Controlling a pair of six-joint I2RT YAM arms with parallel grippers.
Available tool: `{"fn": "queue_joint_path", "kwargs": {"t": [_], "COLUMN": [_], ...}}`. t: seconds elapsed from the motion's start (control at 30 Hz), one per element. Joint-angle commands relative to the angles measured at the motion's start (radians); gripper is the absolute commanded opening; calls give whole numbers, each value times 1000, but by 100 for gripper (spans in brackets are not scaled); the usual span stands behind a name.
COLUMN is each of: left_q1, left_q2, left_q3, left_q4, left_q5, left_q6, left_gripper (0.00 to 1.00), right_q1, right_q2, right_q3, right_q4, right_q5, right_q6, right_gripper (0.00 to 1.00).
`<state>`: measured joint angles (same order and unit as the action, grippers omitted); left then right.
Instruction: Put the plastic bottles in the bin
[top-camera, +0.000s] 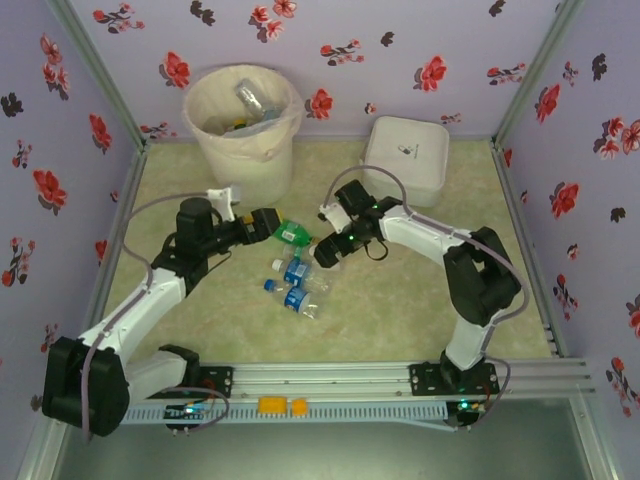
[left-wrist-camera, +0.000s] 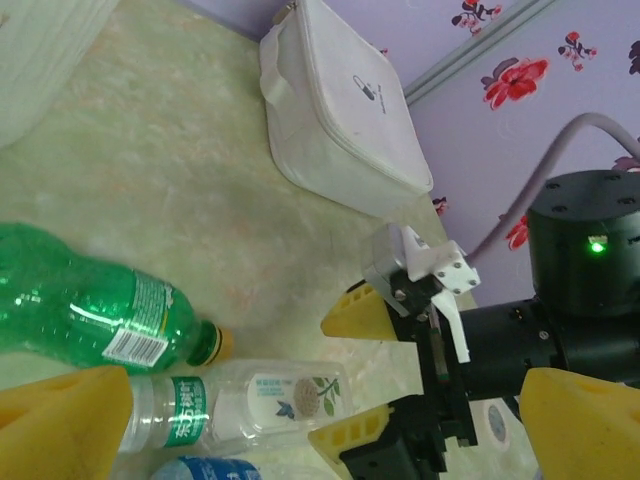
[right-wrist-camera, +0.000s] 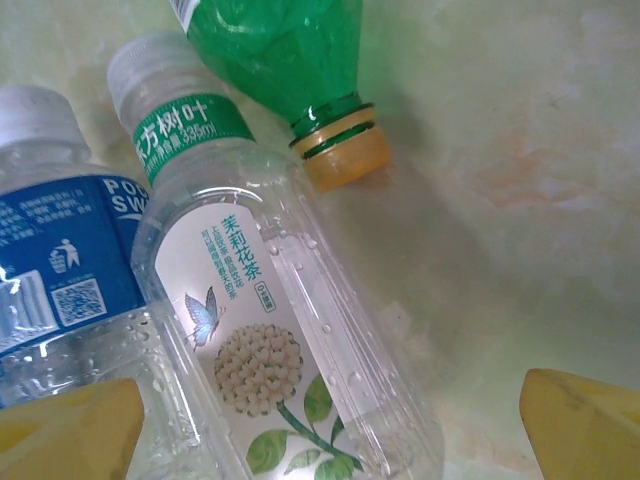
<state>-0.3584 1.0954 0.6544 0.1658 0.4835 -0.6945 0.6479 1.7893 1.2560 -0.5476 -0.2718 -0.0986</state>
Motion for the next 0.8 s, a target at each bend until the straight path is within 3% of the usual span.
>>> {"fn": "queue_joint_path", "kwargs": {"t": [0.0,0.23,0.57,0.77], "left_q1": [-5,-6,-8,-13], "left_q2": [-44,-15,83,133], "left_q3": [-73,-223,-217,-213], "left_q4": [148,405,447,512], "left_q5": [-4,-25,-31,-17], "left_q6": [-72,-211,-239,-280], "left_gripper": [100,100,100,100], "right_q1": [16,18,22,29], "right_q2": [35,119,152,183], "right_q3": [51,106,104,118], "right_q4": [-68,-109,-86,-54], "right_q5": [45,109,71,98], "right_q6": [-46,-76,-76,-97], "right_gripper": [97,96,93,97]}}
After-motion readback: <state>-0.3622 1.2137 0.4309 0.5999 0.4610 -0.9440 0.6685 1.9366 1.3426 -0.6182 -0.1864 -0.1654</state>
